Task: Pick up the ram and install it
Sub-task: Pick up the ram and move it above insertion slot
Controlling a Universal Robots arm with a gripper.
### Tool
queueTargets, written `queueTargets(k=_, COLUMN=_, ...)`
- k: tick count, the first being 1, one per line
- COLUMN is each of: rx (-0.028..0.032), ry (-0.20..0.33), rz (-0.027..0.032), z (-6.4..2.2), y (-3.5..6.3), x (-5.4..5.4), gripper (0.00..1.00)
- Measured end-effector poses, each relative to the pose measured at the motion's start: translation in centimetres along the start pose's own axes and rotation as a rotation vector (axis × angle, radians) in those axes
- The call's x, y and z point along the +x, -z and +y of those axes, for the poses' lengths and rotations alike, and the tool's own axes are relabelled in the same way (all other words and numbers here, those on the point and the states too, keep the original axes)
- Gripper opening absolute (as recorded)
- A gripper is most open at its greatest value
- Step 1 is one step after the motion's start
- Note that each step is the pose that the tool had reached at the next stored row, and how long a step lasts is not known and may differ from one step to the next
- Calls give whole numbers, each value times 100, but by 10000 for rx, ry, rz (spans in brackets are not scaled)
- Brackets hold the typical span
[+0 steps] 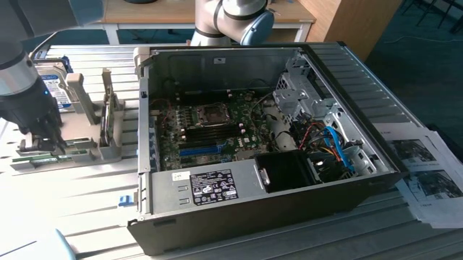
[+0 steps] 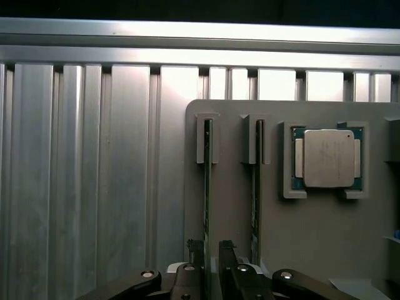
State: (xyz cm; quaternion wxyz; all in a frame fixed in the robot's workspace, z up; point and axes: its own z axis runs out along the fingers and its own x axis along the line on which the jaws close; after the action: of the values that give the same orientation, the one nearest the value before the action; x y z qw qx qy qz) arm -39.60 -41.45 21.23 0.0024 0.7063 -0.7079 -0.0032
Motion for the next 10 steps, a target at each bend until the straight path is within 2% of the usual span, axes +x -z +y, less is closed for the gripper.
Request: queueTargets(k=10, rx=4, ry=0, rz=0, z=0, y=-36, x=0, gripper=24)
